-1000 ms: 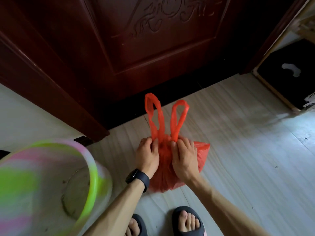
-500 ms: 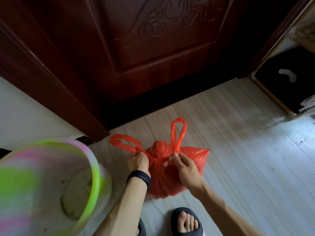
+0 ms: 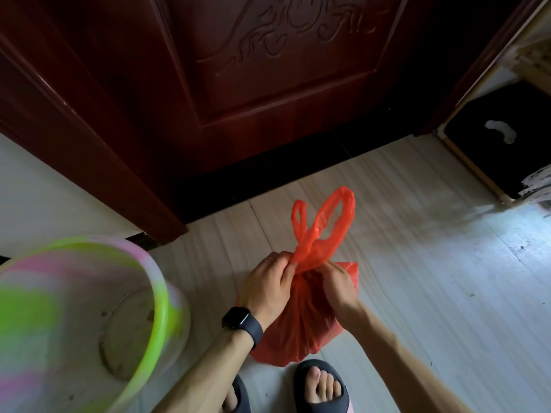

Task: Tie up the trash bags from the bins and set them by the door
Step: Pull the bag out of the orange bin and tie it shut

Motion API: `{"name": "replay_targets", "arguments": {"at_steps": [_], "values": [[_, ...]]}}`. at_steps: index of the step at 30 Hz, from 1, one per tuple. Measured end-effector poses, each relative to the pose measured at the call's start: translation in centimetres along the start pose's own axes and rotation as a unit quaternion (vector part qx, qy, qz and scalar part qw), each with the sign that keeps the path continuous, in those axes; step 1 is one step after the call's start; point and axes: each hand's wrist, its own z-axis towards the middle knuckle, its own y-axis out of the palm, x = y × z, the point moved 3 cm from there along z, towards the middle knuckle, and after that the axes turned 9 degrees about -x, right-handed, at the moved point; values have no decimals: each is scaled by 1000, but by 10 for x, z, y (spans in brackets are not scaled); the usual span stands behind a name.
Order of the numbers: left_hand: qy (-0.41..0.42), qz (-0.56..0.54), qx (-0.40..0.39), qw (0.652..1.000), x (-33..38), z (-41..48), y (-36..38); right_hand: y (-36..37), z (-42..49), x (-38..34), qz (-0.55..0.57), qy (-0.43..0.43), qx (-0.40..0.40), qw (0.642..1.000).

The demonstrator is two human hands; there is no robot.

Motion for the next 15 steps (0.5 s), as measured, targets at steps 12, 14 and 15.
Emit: {"name": "replay_targets", "arguments": {"at_steps": [12, 14, 15], "values": [[89, 199, -32, 975, -3, 4, 1, -4, -6, 12, -96, -50, 54, 993], [84, 210, -33, 974, -2, 5, 1, -1, -10, 8, -112, -45, 29, 992], [82, 211, -32, 973, -2, 6, 1, -1, -12, 7, -100, -42, 15, 994]]}}
